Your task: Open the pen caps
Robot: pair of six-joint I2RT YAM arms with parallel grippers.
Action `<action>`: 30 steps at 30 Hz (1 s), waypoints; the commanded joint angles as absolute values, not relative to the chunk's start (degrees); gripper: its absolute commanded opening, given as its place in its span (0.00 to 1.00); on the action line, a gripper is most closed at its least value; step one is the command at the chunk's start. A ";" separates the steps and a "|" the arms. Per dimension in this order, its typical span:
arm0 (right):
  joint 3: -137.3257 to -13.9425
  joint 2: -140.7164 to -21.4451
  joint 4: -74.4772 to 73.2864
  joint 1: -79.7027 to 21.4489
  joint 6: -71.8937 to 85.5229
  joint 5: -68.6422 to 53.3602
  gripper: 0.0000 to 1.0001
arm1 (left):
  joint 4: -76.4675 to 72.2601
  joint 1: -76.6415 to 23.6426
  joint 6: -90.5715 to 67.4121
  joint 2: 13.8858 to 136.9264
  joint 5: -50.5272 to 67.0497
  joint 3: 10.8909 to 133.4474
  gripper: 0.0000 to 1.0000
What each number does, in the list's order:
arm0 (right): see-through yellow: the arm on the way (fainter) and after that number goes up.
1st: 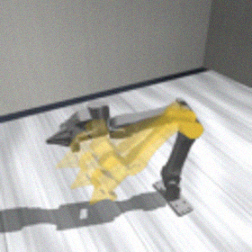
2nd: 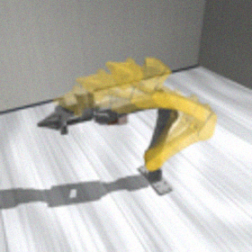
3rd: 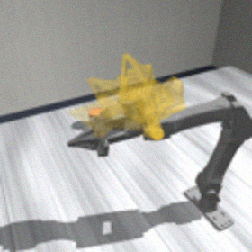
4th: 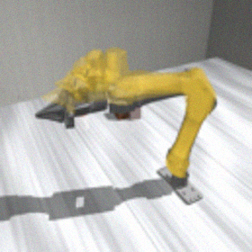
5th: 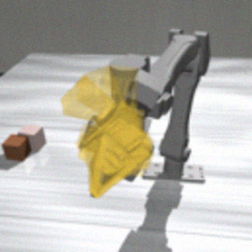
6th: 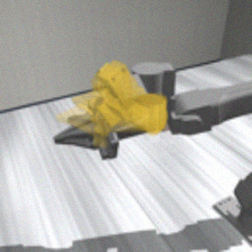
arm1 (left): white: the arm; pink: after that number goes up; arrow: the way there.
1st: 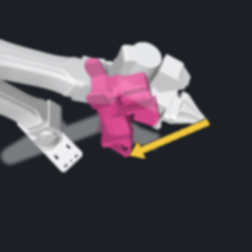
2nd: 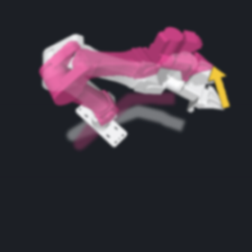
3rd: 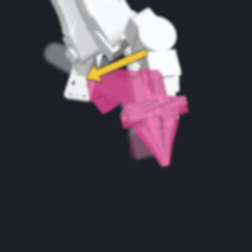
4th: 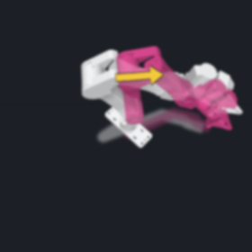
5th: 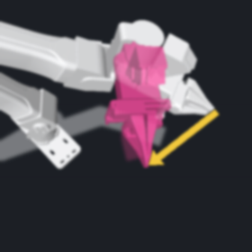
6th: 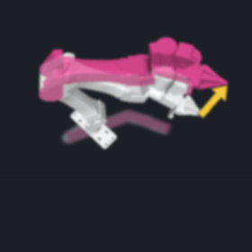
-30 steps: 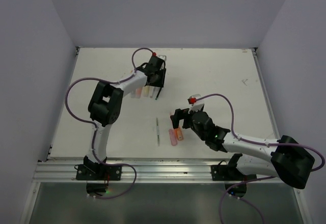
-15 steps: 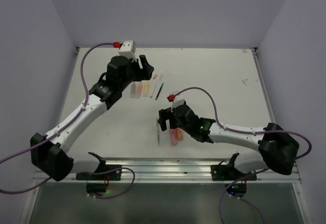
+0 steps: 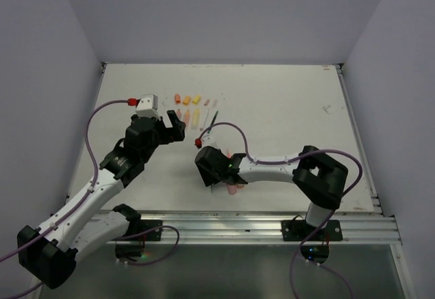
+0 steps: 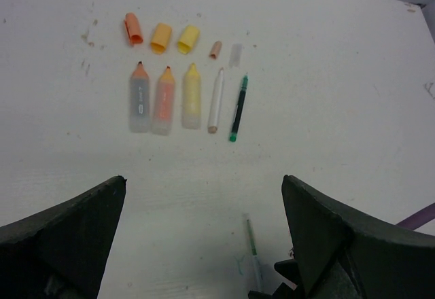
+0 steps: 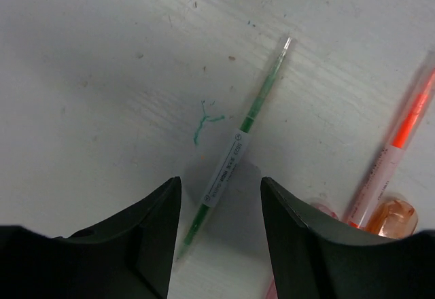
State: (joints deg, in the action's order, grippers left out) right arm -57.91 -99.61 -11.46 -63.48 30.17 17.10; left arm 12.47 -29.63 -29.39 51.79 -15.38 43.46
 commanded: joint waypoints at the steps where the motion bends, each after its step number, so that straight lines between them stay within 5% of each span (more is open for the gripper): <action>1: -61.69 -102.39 -16.78 -64.51 32.43 18.81 0.54 | 13.45 -29.27 -31.90 50.36 -16.53 40.35 1.00; 7: -63.37 -105.55 -18.54 -64.60 33.57 19.51 0.33 | 11.08 -29.27 -33.75 49.57 -12.40 35.69 1.00; 12: -61.53 -103.81 -16.97 -64.51 33.05 20.65 0.00 | 7.74 -29.27 -35.42 50.71 -6.60 33.49 1.00; 30: -37.97 -76.47 16.16 -64.51 27.25 19.95 0.00 | -14.85 -32.07 -48.07 56.07 7.74 26.54 0.74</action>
State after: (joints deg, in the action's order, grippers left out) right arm -40.10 -78.74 7.09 -64.49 29.04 19.88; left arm -6.55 -30.50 -45.21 55.00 6.31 26.50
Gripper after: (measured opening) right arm 0.052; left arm 0.753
